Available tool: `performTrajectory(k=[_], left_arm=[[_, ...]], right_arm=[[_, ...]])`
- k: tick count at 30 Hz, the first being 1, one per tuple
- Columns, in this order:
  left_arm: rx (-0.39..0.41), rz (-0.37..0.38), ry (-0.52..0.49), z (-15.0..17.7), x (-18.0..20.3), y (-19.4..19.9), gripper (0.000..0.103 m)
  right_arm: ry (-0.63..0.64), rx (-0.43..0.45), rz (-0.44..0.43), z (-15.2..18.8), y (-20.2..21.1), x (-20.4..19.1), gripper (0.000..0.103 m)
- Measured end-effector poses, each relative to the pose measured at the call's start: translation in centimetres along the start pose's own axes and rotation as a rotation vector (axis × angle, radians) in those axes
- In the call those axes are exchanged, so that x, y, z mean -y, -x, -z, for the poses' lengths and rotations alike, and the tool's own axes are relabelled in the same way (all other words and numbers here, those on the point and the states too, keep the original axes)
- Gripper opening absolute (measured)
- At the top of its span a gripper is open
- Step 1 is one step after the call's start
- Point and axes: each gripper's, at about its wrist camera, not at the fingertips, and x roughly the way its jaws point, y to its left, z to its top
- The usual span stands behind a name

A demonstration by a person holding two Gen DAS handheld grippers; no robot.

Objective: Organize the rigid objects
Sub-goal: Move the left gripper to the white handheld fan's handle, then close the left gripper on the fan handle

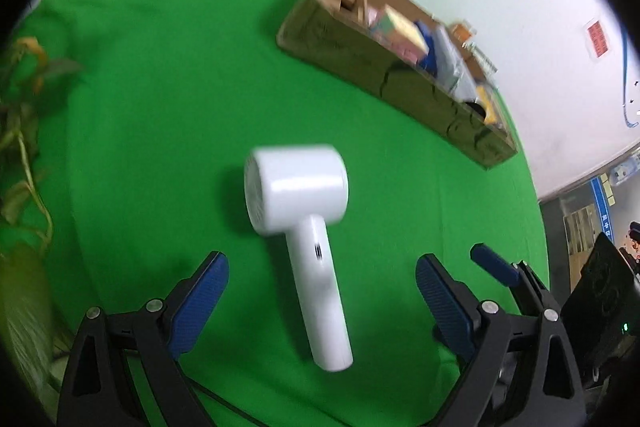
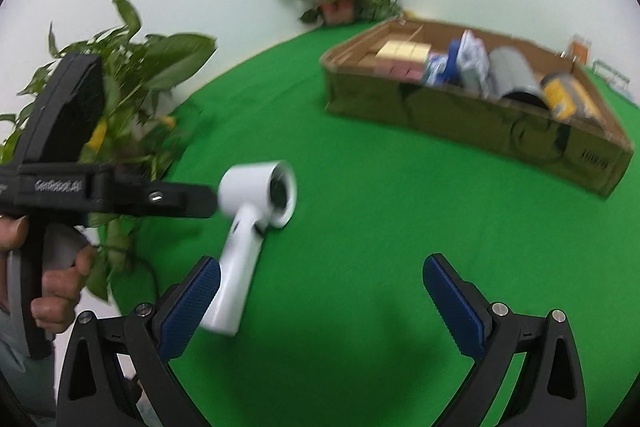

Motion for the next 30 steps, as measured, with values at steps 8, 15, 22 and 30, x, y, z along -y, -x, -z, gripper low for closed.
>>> performTrajectory(k=[8, 15, 22, 30], left_arm=[[-0.136, 0.009, 0.046, 1.2, -0.1, -4.3, 0.052], [-0.14, 0.025, -0.007, 1.1, 1.2, -5.3, 0.033], [-0.188, 0.091, -0.062, 0.4, 4.7, -7.8, 0.032], [-0.253, 0.196, -0.077, -0.2, 8.7, -11.0, 0.032]], right_arm=[[0.002, -0.041, -0.022, 1.8, 0.4, -0.9, 0.102], [-0.041, -0.058, -0.009, 1.8, 0.6, 0.5, 0.102], [-0.061, -0.046, 0.029, 1.7, 0.9, 1.6, 0.102], [-0.124, -0.05, 0.11, 2.7, 1.9, 4.6, 0.102]])
